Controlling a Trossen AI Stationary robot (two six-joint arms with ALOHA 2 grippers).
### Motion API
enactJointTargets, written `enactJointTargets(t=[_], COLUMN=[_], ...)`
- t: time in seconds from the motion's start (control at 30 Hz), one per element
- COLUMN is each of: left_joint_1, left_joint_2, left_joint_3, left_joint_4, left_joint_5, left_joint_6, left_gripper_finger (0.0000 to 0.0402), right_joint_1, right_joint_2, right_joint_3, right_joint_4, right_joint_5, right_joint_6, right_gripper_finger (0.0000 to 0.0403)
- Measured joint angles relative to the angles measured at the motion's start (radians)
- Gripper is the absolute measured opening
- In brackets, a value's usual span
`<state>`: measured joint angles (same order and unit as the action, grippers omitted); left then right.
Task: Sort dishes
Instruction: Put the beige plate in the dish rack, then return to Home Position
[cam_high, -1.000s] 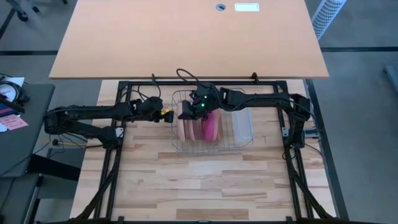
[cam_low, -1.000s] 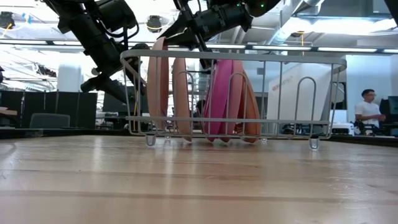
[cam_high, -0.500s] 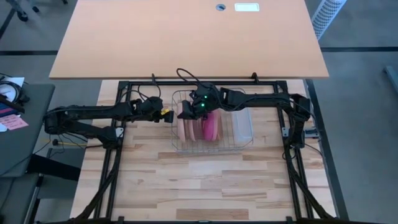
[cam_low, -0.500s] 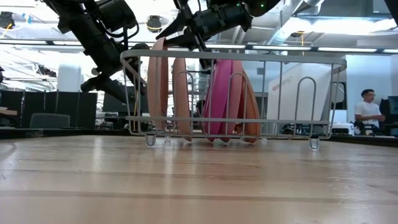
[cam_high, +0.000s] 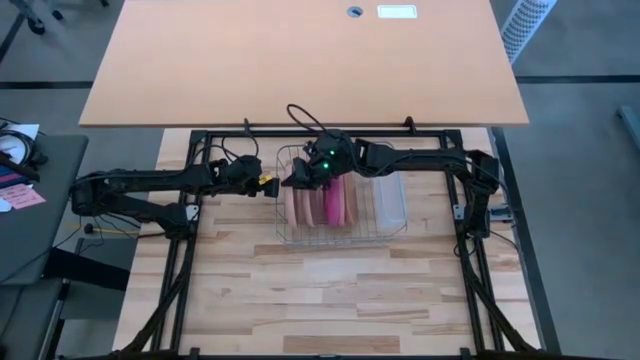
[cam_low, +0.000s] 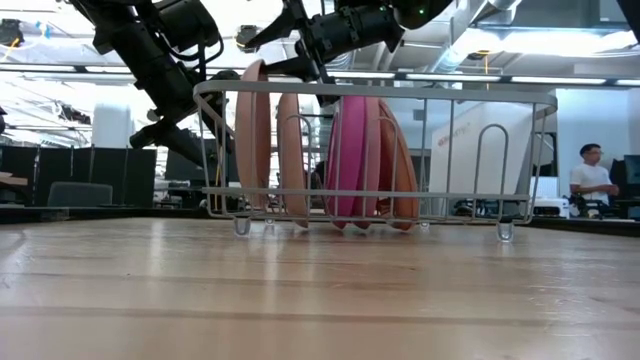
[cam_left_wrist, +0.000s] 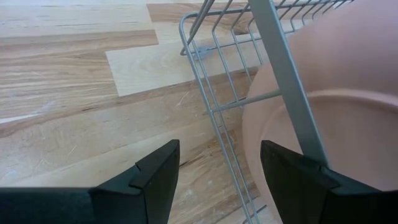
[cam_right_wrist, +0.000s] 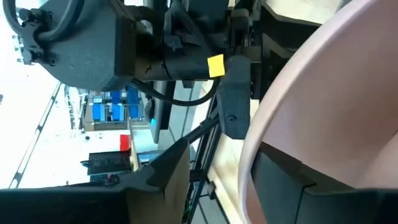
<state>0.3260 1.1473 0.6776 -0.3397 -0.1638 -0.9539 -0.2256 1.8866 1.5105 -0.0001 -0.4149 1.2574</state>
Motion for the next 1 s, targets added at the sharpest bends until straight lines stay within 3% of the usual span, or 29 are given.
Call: enactJointTargets(t=[0.6,0.87,1.0], left_joint_1=[0.000,0.000,0.000], left_joint_2=[0.000,0.000,0.000], left_joint_3=[0.000,0.000,0.000], left_joint_4=[0.000,-0.001,-0.001], left_joint_5=[0.000,0.000,0.000], left_joint_6=[0.000,0.000,0.000], left_gripper_finger=[0.0219,0.0219,0.0219], right_joint_1=[0.001,0.001,-0.009], right_joint_2=[0.000,0.000,0.000], right_joint_3=[0.001,0.002,0.038], right_joint_4=[-0.101,-0.069,-0.077], right_joint_5=[-0.034,-0.036,-0.123], right_joint_6=[0.033,0.044,0.028], right_gripper_finger=[0.0235,0.0238,0.0238])
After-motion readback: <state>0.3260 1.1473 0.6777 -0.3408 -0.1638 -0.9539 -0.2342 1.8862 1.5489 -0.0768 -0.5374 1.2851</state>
